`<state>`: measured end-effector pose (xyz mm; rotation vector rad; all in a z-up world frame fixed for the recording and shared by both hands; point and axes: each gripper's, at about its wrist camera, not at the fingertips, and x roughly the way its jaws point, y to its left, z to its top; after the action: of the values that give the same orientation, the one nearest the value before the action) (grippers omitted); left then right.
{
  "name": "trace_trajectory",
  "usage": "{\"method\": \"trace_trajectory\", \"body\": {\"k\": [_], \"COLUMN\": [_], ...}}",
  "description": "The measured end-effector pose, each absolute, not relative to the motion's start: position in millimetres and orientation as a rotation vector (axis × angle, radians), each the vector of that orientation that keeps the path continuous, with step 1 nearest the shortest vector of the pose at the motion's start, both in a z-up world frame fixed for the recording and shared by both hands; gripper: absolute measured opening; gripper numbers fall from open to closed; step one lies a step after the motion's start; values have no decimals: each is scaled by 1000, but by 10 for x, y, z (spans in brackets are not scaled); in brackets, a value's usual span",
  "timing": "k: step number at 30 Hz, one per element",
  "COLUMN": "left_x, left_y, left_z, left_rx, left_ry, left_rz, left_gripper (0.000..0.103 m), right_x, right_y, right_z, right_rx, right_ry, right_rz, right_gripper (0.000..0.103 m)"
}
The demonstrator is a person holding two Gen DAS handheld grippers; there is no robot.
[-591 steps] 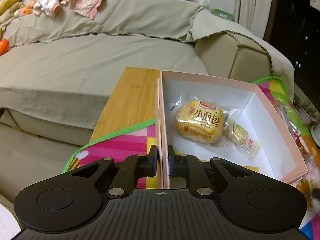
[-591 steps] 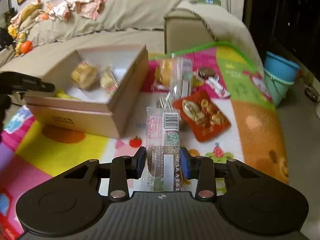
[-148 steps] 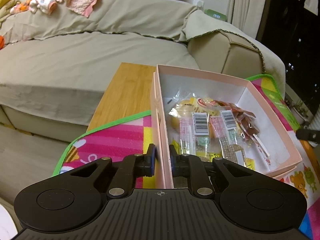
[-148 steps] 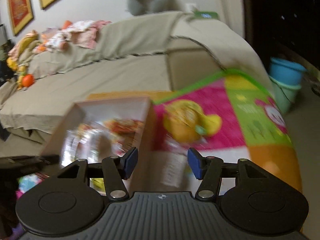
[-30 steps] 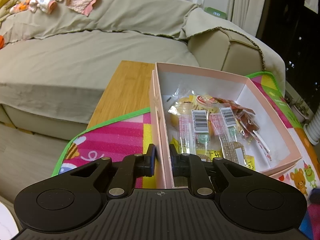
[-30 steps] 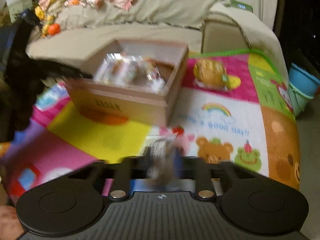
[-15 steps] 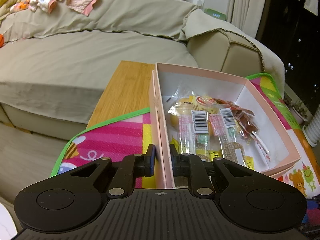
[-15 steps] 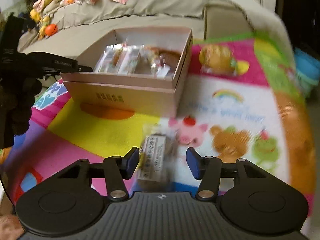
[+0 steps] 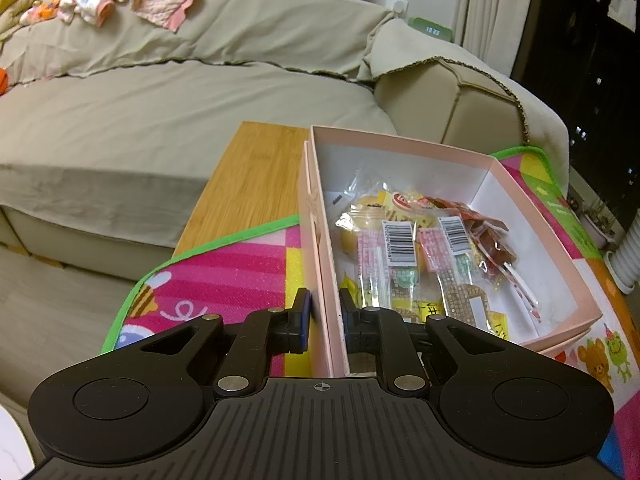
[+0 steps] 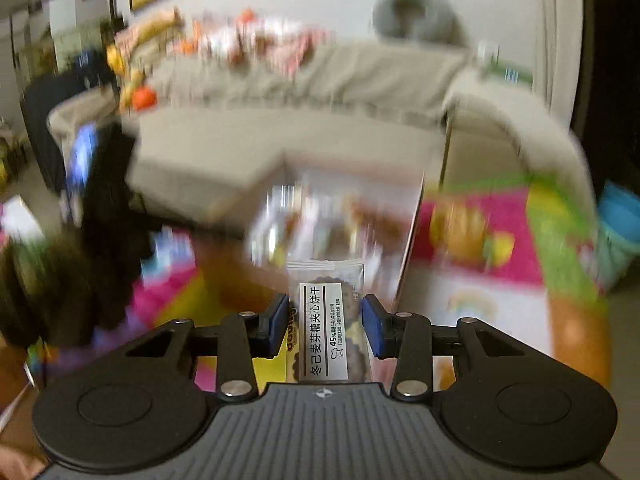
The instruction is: Organize objects
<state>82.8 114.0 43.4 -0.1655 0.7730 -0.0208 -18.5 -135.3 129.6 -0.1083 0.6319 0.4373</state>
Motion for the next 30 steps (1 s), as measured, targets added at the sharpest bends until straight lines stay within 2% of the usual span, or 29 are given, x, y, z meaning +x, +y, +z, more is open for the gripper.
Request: {"method": "trace_trajectory", "body": {"k": [7, 8, 9, 11, 12, 20, 30], "left_x": [834, 831, 833, 832, 834, 837, 859], "left_y": [1128, 1125, 1122, 1123, 1125, 1129, 1119], "left_z": [449, 455, 457, 457, 457, 445, 441], "left_rx": [-163, -163, -162, -161, -163, -171, -158], "left_ry": [776, 776, 776, 775, 775, 772, 779], "left_rz": [-21, -22, -22, -24, -26, -30, -27], "left_gripper": [17, 17, 17, 17, 17, 18, 17], "right_x": [326, 426, 535, 685, 736, 1026, 1822], "right_y": [-1200, -1180, -1163, -1164, -1179, -1710, -1996], "right_z": [1954, 1991, 2020, 2039, 2028, 1621, 807], "right_rx": [-49, -34, -17, 11, 17, 57, 123], "right_ry": [456, 450, 448, 436, 435, 540, 746], "right_rz": [450, 444, 436, 409, 396, 251, 118], "right_gripper": [41, 47, 63, 77, 80, 85, 85]}}
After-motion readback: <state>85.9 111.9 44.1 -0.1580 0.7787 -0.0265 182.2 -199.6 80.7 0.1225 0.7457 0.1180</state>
